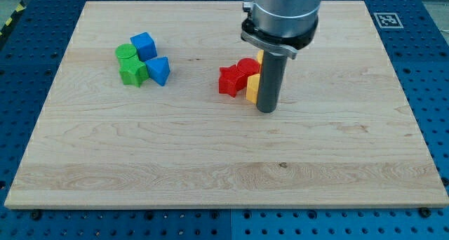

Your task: Slide the blue triangle up a bit

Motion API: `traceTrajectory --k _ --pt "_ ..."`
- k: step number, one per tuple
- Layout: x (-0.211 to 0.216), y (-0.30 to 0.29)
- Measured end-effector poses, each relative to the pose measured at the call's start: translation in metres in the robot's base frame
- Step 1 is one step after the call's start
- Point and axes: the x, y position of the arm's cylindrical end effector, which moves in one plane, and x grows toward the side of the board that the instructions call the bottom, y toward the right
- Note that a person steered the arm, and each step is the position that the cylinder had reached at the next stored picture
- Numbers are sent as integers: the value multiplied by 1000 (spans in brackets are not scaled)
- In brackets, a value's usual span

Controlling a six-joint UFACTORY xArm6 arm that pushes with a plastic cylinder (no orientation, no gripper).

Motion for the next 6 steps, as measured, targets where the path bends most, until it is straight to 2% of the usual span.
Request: traceTrajectory --k 1,2,3,4,5,6 --pt "2 -5" --pt "2 -40" --pt "-4 -101" --pt "-40 -143" --pt "-73 -157" --pt "-66 -158"
